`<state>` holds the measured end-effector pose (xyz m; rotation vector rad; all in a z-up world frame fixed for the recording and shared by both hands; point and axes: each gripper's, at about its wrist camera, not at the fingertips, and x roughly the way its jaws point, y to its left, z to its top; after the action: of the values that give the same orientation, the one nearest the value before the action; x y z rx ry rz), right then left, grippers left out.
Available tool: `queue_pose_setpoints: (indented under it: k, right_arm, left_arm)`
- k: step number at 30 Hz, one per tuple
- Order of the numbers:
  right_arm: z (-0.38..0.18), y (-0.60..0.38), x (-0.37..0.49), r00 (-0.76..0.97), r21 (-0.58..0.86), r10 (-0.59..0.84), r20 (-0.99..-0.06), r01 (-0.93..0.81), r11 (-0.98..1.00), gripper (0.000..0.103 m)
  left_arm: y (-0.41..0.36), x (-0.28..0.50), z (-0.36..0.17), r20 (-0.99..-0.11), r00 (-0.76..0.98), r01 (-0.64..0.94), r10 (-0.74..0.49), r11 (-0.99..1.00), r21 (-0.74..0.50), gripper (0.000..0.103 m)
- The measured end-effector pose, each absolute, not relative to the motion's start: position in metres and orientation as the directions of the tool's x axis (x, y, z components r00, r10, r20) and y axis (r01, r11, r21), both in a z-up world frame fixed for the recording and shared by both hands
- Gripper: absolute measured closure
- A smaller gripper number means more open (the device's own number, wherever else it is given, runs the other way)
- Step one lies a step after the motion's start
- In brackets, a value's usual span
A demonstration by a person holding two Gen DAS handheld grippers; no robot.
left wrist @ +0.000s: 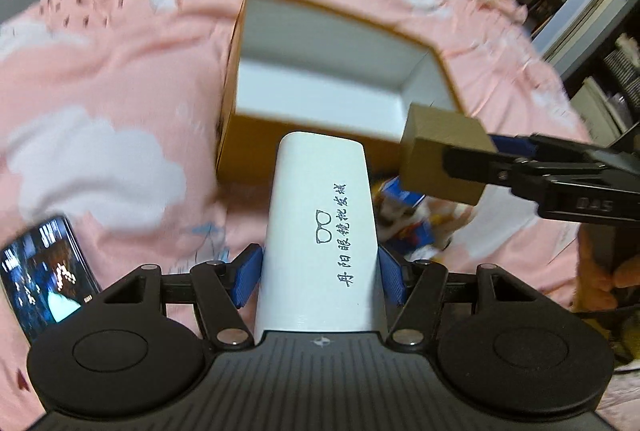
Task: Organize objects
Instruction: 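Carry glasses case into orange box and open left tool while right carries gold box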
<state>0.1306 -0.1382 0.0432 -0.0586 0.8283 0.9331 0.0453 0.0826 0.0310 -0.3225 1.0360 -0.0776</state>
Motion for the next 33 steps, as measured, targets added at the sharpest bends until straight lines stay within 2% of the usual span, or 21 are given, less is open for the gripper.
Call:
queue_pose_setpoints:
  k: [5, 11, 21, 29, 33]
  right_arm:
    - [0.065, -0.146, 0.142, 0.384, 0.273, 0.695, -0.608, -0.721, 0.637, 0.033]
    - [0.066, -0.144, 0.179, 0.406, 0.306, 0.680, -0.610, -0.671, 0.675, 0.033]
    - [0.019, -0.132, 0.254, 0.360, 0.394, 0.642, -0.677, -0.561, 0.729, 0.033]
    - [-0.022, -0.124, 0.286, 0.271, 0.443, 0.625, -0.732, -0.508, 0.739, 0.033]
    - [-0.032, -0.118, 0.294, 0.248, 0.449, 0.624, -0.741, -0.508, 0.735, 0.033]
  left_arm:
    - [0.084, 0.056, 0.060, -0.771, 0.597, -0.049, -0.222, 0.949, -0.311, 0.032]
    - [0.085, 0.110, 0.071, -0.713, 0.666, -0.038, -0.218, 0.945, -0.324, 0.032]
    - [0.075, 0.214, 0.006, -0.810, 0.574, -0.126, -0.118, 0.965, -0.230, 0.032]
    - [0.048, 0.230, -0.037, -0.896, 0.443, -0.067, 0.017, 0.998, -0.015, 0.032]
    - [0.041, 0.235, -0.049, -0.920, 0.387, -0.032, 0.060, 0.998, 0.052, 0.032]
